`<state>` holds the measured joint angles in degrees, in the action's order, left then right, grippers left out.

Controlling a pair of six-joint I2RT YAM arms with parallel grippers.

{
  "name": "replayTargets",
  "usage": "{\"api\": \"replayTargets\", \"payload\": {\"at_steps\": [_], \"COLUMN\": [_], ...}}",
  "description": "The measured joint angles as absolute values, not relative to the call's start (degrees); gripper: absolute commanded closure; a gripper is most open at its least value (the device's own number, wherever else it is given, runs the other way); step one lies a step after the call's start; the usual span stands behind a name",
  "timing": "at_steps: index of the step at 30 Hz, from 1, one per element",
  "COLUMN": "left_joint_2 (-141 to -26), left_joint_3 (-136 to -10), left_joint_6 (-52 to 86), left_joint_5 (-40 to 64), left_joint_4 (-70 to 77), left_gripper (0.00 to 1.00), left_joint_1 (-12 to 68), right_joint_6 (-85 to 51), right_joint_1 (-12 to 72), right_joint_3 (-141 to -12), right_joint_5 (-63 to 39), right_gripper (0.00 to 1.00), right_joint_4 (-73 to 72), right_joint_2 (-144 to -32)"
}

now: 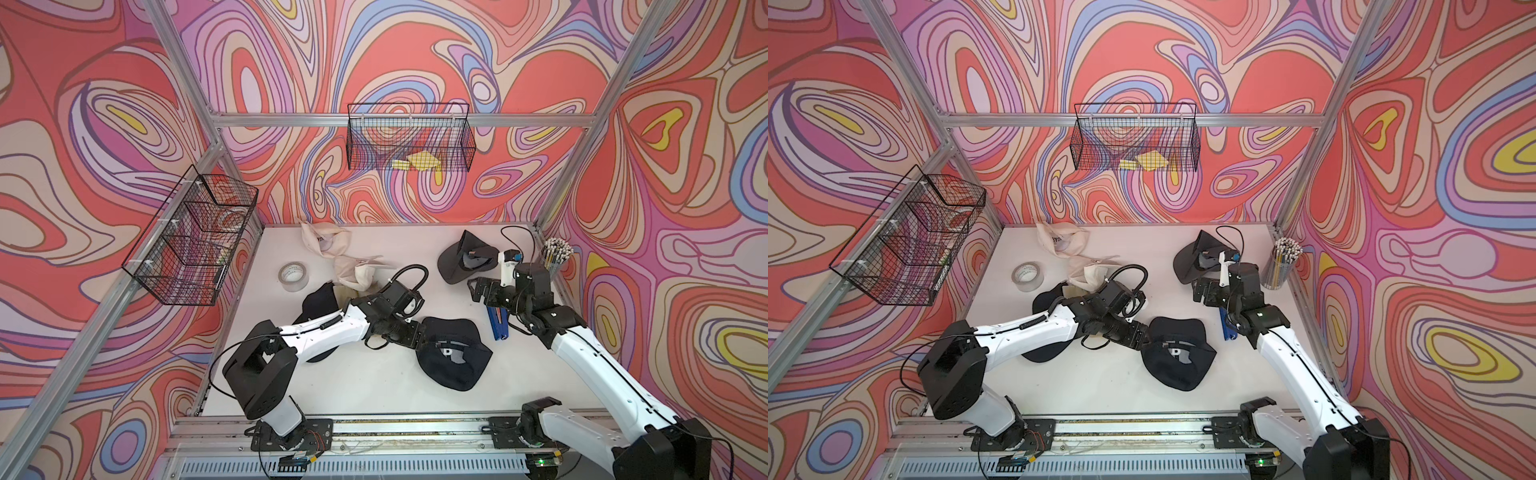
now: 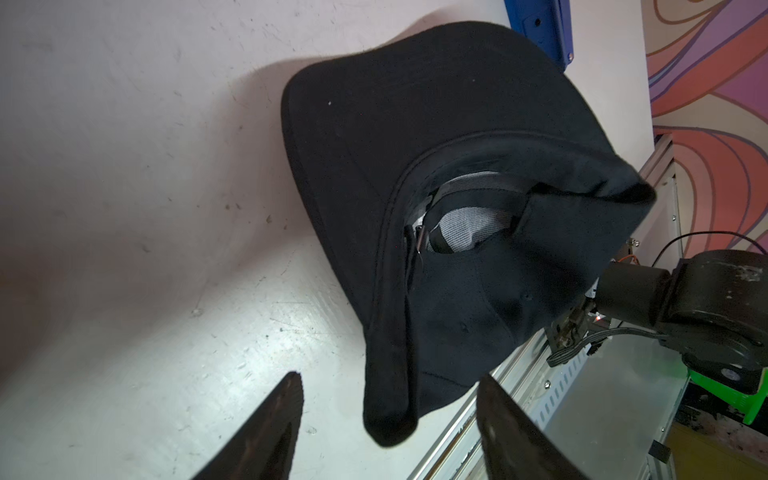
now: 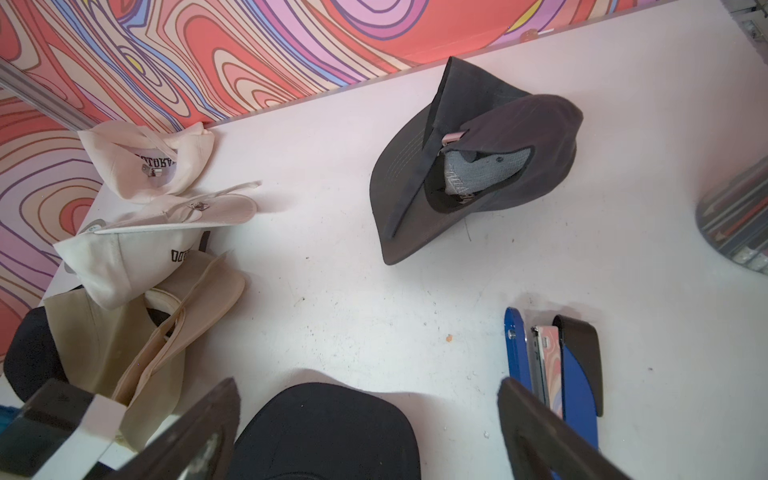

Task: Open the adjustable buckle of the baseball cap
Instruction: Pick up the baseball cap from the center of the board.

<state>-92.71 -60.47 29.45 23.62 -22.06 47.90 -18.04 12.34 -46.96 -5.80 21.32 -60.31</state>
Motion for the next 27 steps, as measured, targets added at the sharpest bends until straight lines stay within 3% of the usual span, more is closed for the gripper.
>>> {"api": "replayTargets", "payload": {"at_steps": [3,6,8,9,19,27], "left_joint_2": [-93.8,-94.9,-95.3,-95.3,-89.5,-86.1], "left_joint_3": [-59.7,-59.4,-59.4,-59.4,-69.3,-79.6], "left_joint_6": [30.7,31.6,31.6,31.5,22.7,9.1], "left_joint_5": [24.3,25.3,25.7,25.8,19.3,11.7], "left_joint_4": [-20.2,-18.8,-18.0,-18.0,-24.0,-28.2], "left_gripper": [0.52,0.72,0.97,1.00,1.00,1.00], "left_joint_1": [48.1,48.1,48.2,48.3,48.7,48.6], "right_joint_6": [-18.0,-18.0,-18.1,-18.0,-17.5,-12.9], "right_joint_1": [12.3,12.3,12.3,12.3,12.3,12.3], "right_joint_3": [-46.9,-46.9,-46.8,-46.8,-46.8,-47.1], "right_joint_5": [-6.4,-6.9,-7.0,-7.1,-9.8,-19.0], "right_gripper": [0.02,0.02,0.02,0.02,0.02,0.19], "right_joint_4": [21.3,21.3,21.0,21.0,19.5,17.3], "right_joint_2": [-60.3,-60.1,-60.1,-60.1,-60.0,-57.9]}}
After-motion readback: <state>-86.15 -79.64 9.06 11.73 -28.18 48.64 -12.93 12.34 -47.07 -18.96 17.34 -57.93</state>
